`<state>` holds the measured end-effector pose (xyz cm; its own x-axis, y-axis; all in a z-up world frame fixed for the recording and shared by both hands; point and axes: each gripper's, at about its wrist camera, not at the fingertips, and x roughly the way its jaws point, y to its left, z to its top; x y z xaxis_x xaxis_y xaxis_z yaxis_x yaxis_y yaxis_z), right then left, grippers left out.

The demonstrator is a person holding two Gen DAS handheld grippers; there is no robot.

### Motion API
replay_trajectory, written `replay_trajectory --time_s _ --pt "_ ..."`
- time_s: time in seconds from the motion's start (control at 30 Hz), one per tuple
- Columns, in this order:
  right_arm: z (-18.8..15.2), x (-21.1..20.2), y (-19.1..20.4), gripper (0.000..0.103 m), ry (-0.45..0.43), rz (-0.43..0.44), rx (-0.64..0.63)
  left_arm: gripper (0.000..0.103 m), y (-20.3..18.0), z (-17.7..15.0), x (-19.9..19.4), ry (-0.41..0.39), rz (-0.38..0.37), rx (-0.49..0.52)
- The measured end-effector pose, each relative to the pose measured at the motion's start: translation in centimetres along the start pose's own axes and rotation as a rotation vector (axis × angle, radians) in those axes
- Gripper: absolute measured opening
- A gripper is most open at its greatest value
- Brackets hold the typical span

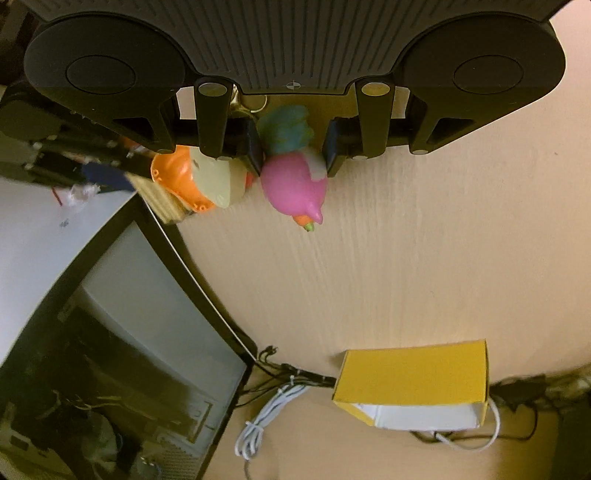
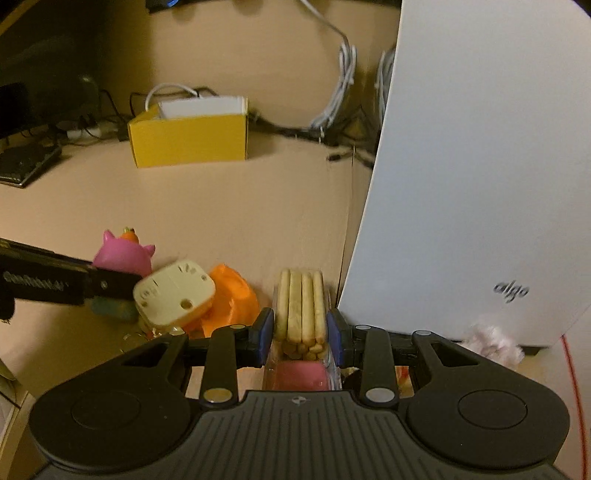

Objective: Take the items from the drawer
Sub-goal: 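Lower the biscuit tray and pink bird toy onto the desktop and open both tools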

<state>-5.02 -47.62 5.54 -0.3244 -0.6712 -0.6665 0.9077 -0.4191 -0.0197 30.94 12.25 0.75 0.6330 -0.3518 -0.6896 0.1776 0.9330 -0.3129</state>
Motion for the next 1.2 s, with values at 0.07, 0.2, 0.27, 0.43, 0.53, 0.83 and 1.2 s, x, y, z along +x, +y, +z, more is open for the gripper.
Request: replay_trajectory --time_s 0.07,0.2,0.27,0.43,0.53,0.83,1.2 --pt "-0.2 0.8 0.0 0.031 0.023 0.005 0.011 0.042 0.4 0.0 0.2 0.008 -0.023 -0.027" --pt "-0.1 1.0 0.3 0.032 0.027 -0.002 -0.002 0.045 0.5 0.1 0.2 0.000 -0.022 -0.018" --pt "0.0 1.0 0.4 0.038 0.042 0.001 -0.001 0.046 0.6 0.2 0.1 -0.004 -0.018 -0.027" --pt "0.1 -0.9 -0.1 0.058 0.018 -0.011 0.027 0.042 1.6 0.4 -0.9 -0.044 -0.046 -0.102" --pt "-0.1 -2.7 -0.8 0.065 0.003 -0.032 0.044 0.042 1.5 0.5 -1.4 -0.043 -0.047 -0.067" --pt "-3.9 -8.4 -1.9 0.095 -0.046 -0.201 -0.010 0.042 0.6 0.4 -4.1 -0.086 -0.074 -0.010" --pt "-8.5 -11.0 -2.6 0.103 0.147 -0.145 0.043 0.042 -2.4 -2.0 -8.4 -0.088 -0.124 0.133"
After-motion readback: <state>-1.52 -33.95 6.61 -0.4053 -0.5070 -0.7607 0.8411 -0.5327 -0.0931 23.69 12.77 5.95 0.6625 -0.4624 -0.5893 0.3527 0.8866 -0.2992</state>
